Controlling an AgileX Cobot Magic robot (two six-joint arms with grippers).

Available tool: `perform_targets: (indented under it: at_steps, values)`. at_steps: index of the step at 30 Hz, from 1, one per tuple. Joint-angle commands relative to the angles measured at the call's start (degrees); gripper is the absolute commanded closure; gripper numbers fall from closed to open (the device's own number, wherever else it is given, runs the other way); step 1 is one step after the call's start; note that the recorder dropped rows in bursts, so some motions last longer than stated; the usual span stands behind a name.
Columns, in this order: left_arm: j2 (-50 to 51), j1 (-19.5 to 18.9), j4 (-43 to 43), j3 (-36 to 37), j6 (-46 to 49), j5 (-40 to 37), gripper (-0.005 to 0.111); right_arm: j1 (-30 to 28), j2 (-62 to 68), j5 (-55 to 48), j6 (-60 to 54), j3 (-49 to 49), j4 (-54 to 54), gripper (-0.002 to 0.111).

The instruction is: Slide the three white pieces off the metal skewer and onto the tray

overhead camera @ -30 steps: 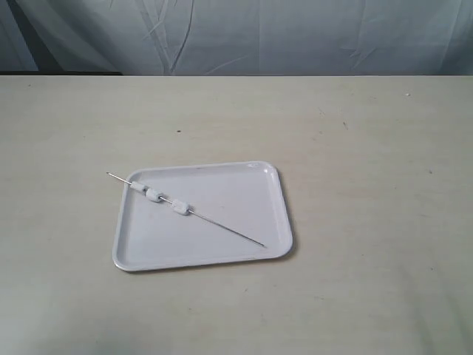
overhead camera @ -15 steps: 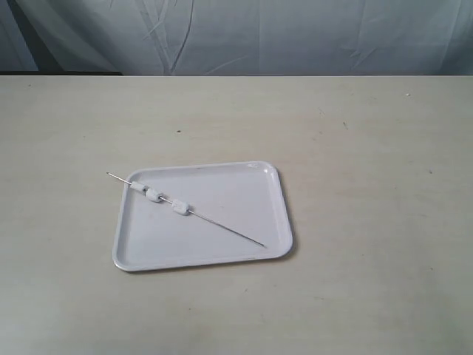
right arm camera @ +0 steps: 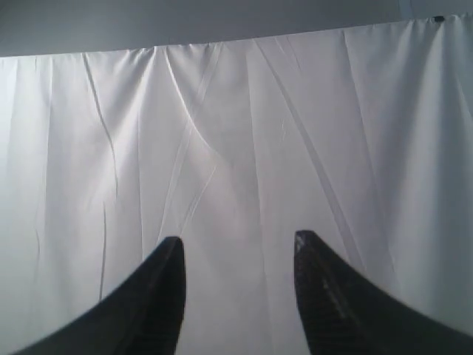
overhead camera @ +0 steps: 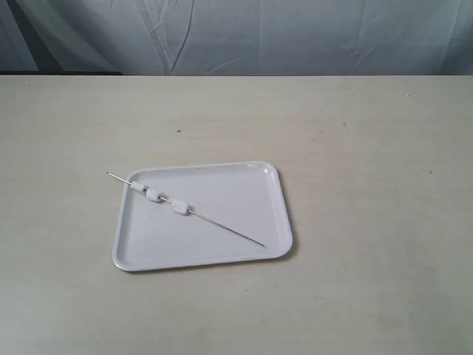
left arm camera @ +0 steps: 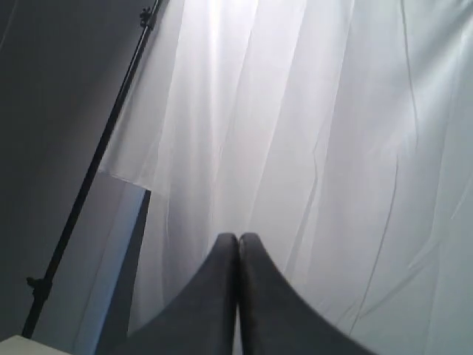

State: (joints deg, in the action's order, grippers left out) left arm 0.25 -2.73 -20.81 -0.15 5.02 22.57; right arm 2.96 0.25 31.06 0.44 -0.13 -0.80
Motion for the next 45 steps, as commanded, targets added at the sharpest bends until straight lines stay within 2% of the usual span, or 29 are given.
perform_targets:
  at_steps: [1, 4, 7, 10, 12, 17, 22, 25, 27, 30, 33, 34, 35, 36, 37, 39, 41, 45]
  values:
    - [-0.3, 0.4, 0.0, 0.1, -5.5, 1.9, 0.107, -0.1, -0.2, 1.7, 6.1, 0.1, -0.2, 0.063]
    - [-0.3, 0.4, 0.1, 0.1, -11.2, 0.9, 0.107, -0.1, -0.2, 1.2, 16.5, 0.1, 0.1, 0.063]
    - [-0.3, 0.4, 2.4, 0.1, -15.0, 0.7, 0.107, -0.1, -0.2, -0.2, 20.9, 0.1, 0.1, 0.063]
    - [-0.3, 0.4, 9.7, 0.1, -20.8, 4.2, 0.107, -0.1, -0.2, -3.6, 25.3, 0.1, 0.1, 0.063]
    - [-0.3, 0.4, 18.4, -0.2, -24.4, 7.4, 0.107, -0.1, -0.2, -9.7, 27.2, -2.0, 0.3, 0.063]
    - [0.3, 0.6, 39.2, -7.3, -26.0, 9.3, 0.107, 0.0, 5.7, -23.9, 27.3, -13.0, 1.5, 0.063]
    - [7.6, 0.6, 46.5, -14.0, -26.0, 8.9, 0.107, 3.6, 18.8, -28.6, 27.3, -27.0, 8.5, 0.063]
    - [14.2, 0.6, 49.4, -18.2, -26.0, 8.9, 0.107, 6.7, 30.3, -35.2, 26.7, -37.0, 10.9, 0.063]
    - [19.0, 1.0, 51.3, -20.5, -26.0, 8.1, 0.103, 9.1, 37.7, -42.2, 22.8, -43.9, 10.8, 0.063]
    - [26.2, 3.1, 55.9, -23.1, -27.0, 3.9, 0.093, 13.8, 49.1, -55.2, 10.8, -56.2, 6.8, 0.063]
    - [33.5, 5.4, 64.5, -24.3, -35.5, 0.3, 0.080, 17.9, 61.6, -69.2, -5.6, -66.4, -3.7, 0.063]
    - [35.8, 6.1, 69.0, -24.3, -41.8, -0.3, 0.075, 18.8, 65.5, -73.6, -10.6, -69.3, -8.1, 0.063]
    - [40.5, 7.3, 80.6, -24.3, -56.6, -0.4, 0.067, 20.0, 72.8, -79.5, -18.1, -73.4, -14.9, 0.063]
    - [42.9, 7.7, 86.4, -24.3, -63.4, 0.1, 0.064, 20.4, 75.4, -81.3, -20.5, -74.4, -16.8, 0.063]
    - [47.7, 8.1, 101.1, -24.3, -79.9, 3.2, 0.061, 21.1, 81.4, -82.8, -25.4, -75.8, -20.0, 0.063]
    - [54.0, 8.1, 115.7, -24.3, -92.1, 8.9, 0.061, 22.0, 88.8, -82.8, -31.2, -76.0, -21.2, 0.063]
    - [59.4, 8.1, 118.5, -24.1, -93.3, 12.5, 0.061, 23.7, 96.3, -82.7, -35.5, -76.0, -21.8, 0.063]
    - [66.4, 8.1, 116.4, -24.1, -89.1, 16.1, 0.060, 29.3, 108.5, -80.6, -43.7, -76.2, -22.2, 0.063]
